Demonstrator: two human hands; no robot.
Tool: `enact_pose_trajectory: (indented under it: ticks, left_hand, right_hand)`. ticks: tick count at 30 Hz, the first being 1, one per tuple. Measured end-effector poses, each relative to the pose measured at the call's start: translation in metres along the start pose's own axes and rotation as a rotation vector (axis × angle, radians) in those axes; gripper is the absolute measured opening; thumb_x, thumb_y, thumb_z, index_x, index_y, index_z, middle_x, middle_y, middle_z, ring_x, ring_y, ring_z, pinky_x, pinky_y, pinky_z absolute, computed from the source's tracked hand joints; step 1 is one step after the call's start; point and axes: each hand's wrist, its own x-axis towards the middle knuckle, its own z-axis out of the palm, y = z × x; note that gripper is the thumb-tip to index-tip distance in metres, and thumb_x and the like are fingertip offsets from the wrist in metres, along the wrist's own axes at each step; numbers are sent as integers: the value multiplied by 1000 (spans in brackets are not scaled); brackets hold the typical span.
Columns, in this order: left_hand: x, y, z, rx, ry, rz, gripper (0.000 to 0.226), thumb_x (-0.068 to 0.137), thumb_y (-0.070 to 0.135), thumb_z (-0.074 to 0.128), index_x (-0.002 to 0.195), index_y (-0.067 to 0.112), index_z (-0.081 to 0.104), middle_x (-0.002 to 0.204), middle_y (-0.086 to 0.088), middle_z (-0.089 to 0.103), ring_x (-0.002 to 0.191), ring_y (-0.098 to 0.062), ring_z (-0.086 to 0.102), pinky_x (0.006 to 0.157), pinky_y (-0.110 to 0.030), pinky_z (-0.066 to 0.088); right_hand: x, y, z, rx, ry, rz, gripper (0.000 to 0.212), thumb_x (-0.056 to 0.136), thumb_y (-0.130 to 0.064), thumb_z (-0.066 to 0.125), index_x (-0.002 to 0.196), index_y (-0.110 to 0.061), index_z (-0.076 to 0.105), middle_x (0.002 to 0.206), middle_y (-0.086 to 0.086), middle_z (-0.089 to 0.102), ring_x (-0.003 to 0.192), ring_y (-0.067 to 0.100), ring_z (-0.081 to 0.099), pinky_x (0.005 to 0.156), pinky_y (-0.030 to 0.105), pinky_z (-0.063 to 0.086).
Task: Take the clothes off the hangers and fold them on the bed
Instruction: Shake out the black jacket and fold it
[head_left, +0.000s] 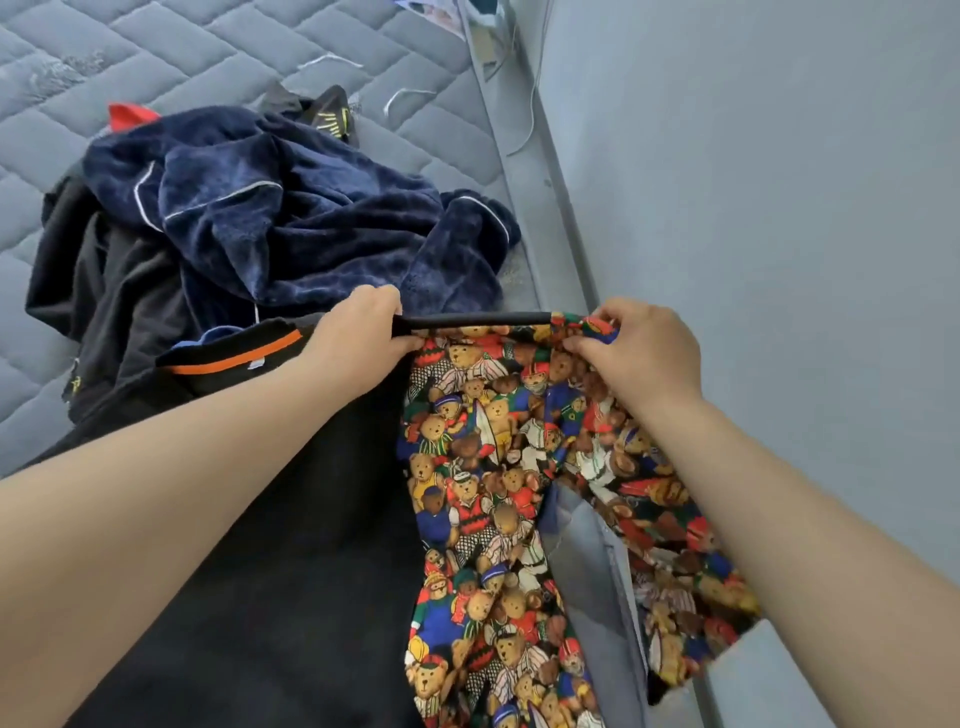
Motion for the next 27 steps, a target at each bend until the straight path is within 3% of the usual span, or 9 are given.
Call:
enact_pose_trajectory:
  ticks: [7,9,11,13,16,18,20,23,27]
  left_hand:
    - [6,-2,29,-60,-138,-85,51,88,36,66,127,13,43,125,-11,43,103,-28,55,85,-34,44]
    - [5,-4,37,-44,-153,-80,51,89,35,64,130,12,42,126,-12,40,104,-30,55,88,-36,45]
    - [4,-5,40,-14,-152,-94,52,90,34,63,131,11,41,127,-13,38,105,-33,56,88,-38,45]
    - [1,0,40,11,-129,-87,58,89,32,65,135,12,37,131,-14,34,105,-34,56,87,-38,46]
    - [-19,15,41,19,-2,14,69,87,22,68,144,14,30,142,-12,25,112,-31,52,93,-38,48]
    - [-38,29,45,9,35,143,59,86,15,67,139,13,40,140,-8,30,113,-27,49,93,-37,48]
    - [-56,41,53,16,-55,284,43,88,14,63,129,9,51,130,-7,42,112,-26,49,91,-38,47]
    - [-78,55,78,53,-234,439,35,92,21,58,125,11,53,126,-3,45,112,-21,47,95,-33,41]
    - [-100,66,116,99,-354,467,49,97,31,50,143,18,38,147,-2,32,134,-22,30,113,-32,25]
  right_hand:
    - [-3,25,43,-11,-281,120,33,87,-42,63,65,-20,53,68,0,55,76,28,57,54,31,35]
    - [-15,38,55,32,-256,145,20,87,-36,64,92,-17,64,93,6,64,95,30,59,70,34,45]
    - [-32,49,65,82,-216,164,47,86,-32,67,127,-13,54,123,9,56,116,28,51,93,35,43]
    - [-55,57,72,179,-162,190,63,86,-27,69,140,-12,40,137,9,45,125,24,44,98,29,36]
    - [-93,67,79,250,-186,263,54,87,-24,68,135,-12,45,130,7,49,115,20,50,87,24,37]
    - [-123,70,84,253,-246,313,30,89,-24,65,117,-16,57,111,2,61,94,14,57,75,23,43]
    - [-156,73,90,247,-306,358,15,90,-25,63,105,-20,62,97,-4,64,81,7,56,64,18,42]
    - [-208,77,107,264,-456,454,19,91,-31,62,108,-23,63,106,-7,64,90,6,58,72,19,45]
    - [-260,79,128,289,-496,512,32,91,-34,61,121,-24,60,114,-4,61,103,14,58,84,29,49]
